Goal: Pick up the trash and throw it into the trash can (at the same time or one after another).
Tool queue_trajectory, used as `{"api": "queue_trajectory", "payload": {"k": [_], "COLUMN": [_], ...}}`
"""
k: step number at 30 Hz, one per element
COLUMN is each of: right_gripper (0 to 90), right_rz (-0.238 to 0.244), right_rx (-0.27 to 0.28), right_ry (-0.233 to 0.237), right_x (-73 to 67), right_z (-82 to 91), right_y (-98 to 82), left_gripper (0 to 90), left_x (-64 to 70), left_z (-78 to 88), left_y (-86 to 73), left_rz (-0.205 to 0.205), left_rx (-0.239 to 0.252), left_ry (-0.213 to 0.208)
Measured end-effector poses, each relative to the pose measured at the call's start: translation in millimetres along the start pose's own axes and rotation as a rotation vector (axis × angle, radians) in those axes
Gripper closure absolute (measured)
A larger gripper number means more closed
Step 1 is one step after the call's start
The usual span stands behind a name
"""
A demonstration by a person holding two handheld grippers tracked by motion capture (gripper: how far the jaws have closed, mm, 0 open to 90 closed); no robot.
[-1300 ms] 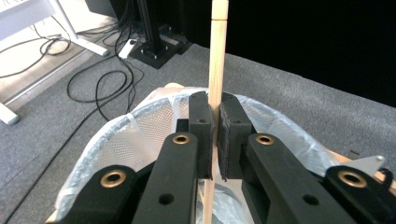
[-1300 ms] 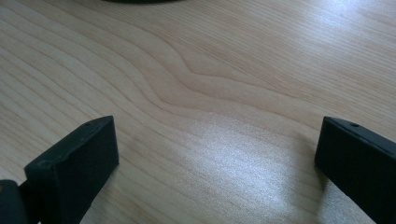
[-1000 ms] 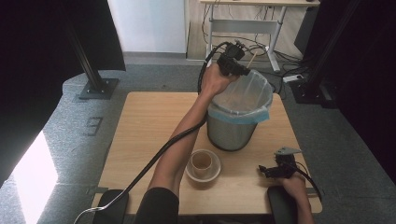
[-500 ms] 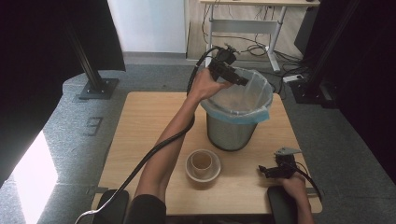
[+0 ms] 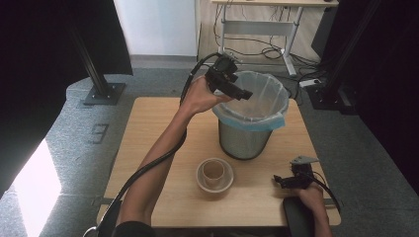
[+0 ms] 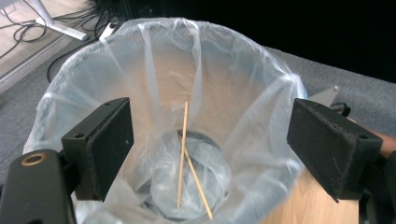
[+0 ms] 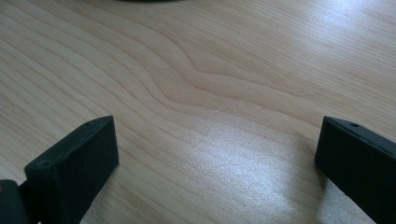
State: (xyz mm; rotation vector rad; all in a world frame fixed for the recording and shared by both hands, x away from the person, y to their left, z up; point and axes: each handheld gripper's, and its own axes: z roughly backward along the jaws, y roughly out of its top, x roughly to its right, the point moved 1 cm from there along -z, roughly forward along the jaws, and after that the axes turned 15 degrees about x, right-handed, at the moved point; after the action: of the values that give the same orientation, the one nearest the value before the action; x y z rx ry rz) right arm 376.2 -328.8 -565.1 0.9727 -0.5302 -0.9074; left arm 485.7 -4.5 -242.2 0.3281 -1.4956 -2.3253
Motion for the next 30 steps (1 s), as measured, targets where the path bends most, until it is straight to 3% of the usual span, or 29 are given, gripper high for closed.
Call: {"api": "queue_trajectory", "payload": {"k": [5,21,30], "right_gripper": [0.0,0.0,0.0], "right_rz": [-0.001,0.0,-0.001], "right_rx": [0.0,-0.002,-0.002], "right_ry": [-0.001,0.0,0.0], "right_x": [-0.1,0.0,-0.1], "right_z": [0.0,0.1,0.1], "right_y": [0.0,0.1,0.1], "left_gripper": [15.1,20.3,24.0], "left_x": [5.4,18.6,25.6], "left_z": [14.0,54.9,66.1], "left_y": [-11.1,-60.7,-99.3], "left_rz": [-0.013,-0.031,-0.001], "left_rx": [-0.022,-0.027,-0.021], "left_ry": [0.022,0.05,0.036]}}
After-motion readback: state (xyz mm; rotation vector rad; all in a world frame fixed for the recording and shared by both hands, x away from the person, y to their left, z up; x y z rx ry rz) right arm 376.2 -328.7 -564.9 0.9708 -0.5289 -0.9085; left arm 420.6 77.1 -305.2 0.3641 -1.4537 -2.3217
